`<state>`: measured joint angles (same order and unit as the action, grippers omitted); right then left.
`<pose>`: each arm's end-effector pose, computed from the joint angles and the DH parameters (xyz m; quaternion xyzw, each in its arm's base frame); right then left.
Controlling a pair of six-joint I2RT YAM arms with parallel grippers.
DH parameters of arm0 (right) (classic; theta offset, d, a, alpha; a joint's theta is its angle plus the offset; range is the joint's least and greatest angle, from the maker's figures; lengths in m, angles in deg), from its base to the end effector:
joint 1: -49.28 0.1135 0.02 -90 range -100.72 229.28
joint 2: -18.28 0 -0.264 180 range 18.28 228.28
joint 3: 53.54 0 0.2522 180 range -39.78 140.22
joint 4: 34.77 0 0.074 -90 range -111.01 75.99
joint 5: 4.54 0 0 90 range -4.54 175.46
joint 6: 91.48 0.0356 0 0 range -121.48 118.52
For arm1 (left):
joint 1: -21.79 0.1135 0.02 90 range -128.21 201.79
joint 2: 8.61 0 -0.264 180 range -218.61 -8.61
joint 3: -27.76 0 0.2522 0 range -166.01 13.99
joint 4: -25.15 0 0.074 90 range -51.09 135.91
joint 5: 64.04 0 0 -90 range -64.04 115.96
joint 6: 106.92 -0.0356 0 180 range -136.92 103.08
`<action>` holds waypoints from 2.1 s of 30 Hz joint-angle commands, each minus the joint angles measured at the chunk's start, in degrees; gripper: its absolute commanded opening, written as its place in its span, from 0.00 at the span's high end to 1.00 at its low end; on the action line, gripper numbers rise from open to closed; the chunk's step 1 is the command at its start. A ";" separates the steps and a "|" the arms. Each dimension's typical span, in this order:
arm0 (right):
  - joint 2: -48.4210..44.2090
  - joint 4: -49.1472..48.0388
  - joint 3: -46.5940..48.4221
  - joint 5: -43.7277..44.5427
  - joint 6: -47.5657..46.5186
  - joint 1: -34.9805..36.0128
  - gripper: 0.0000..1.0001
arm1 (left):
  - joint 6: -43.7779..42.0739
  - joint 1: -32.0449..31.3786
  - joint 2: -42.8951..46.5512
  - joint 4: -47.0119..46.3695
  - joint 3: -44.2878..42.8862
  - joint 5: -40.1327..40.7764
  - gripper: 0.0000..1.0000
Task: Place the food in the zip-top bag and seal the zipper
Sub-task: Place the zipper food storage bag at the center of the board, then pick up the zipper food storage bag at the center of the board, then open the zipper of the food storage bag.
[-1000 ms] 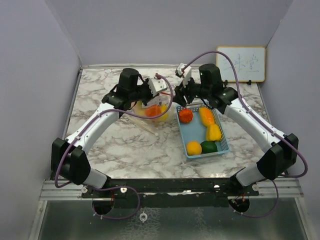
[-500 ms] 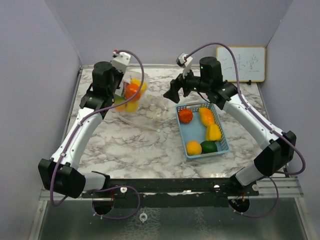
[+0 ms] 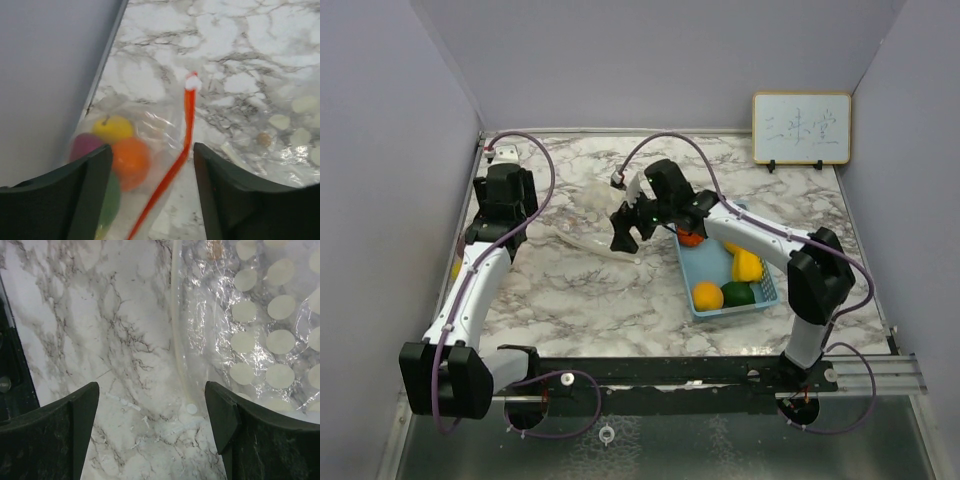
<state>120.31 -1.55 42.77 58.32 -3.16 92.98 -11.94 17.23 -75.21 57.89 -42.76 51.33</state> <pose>0.2839 0.2937 0.2801 -0.4317 0.7703 0.3479 0.3152 0.2602 -0.0054 0.3218 -0.1148 0.8394 0.1471 0.5105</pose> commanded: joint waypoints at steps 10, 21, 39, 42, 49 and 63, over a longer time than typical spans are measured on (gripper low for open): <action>15.45 -1.18 5.13 4.18 -1.44 2.78 0.22 | 9.41 0.09 5.70 -2.17 -3.97 -23.70 0.01; 20.88 -2.31 5.10 26.94 2.09 3.49 0.61 | 11.37 -0.01 6.50 -2.04 -2.15 -27.04 0.06; 2.64 -1.92 10.93 17.73 20.71 -2.35 0.98 | 30.80 0.07 5.36 -9.81 -0.28 -42.49 0.31; 2.20 -3.34 10.38 14.72 22.42 -2.31 0.98 | 37.02 0.08 4.65 -14.32 1.48 -45.77 0.31; 1.26 -5.53 7.81 11.59 24.92 -2.31 0.98 | 50.29 -0.01 1.75 -28.21 3.81 -51.69 0.31; -0.42 -6.18 7.30 9.48 25.96 -2.22 0.98 | 50.21 -3.12 -4.71 -29.71 4.57 -50.63 0.38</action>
<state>121.87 -5.26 50.22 70.28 21.78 90.51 37.67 15.59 -78.51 31.18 -38.49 1.67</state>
